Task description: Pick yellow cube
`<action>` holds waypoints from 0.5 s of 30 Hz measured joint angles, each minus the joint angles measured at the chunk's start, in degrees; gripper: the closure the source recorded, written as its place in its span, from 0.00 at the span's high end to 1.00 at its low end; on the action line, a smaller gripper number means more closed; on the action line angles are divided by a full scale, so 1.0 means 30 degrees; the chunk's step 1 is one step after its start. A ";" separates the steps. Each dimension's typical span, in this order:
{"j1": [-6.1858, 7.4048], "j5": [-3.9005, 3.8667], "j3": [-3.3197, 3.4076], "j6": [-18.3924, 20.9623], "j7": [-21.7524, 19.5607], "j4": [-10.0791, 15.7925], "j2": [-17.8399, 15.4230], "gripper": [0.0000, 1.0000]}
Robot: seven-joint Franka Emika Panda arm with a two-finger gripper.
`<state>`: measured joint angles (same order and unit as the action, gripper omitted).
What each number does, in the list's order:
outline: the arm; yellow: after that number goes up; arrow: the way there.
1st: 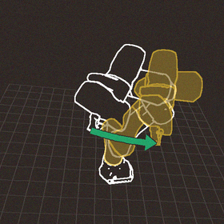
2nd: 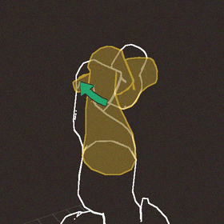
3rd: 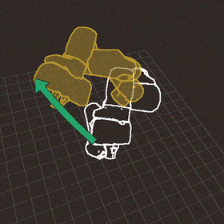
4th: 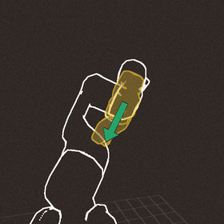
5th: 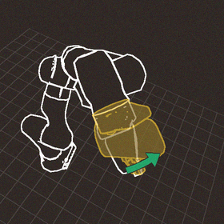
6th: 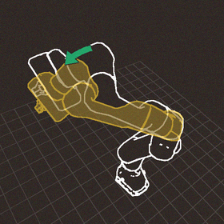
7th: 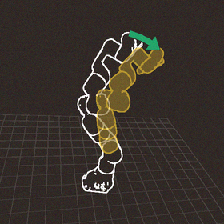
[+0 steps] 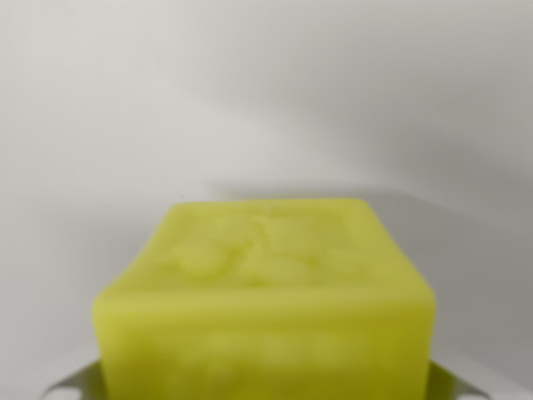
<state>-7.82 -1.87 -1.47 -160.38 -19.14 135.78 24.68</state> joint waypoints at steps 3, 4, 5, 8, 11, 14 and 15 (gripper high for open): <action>0.0012 0.0051 0.0001 0.0303 0.0040 0.0092 -0.0398 0.00; 0.0016 0.0067 0.0002 0.0404 0.0053 0.0121 -0.0526 0.00; 0.0019 0.0084 0.0002 0.0510 0.0065 0.0150 -0.0663 0.00; 0.0028 0.0131 0.0004 0.0821 0.0099 0.0228 -0.1046 0.00; 0.0036 0.0172 0.0005 0.1136 0.0131 0.0295 -0.1433 0.00; 0.0043 0.0213 0.0005 0.1456 0.0159 0.0350 -0.1818 0.00; 0.0045 0.0226 0.0005 0.1568 0.0169 0.0369 -0.1942 0.00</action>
<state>-7.69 -1.19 -1.45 -155.68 -18.63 136.89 18.85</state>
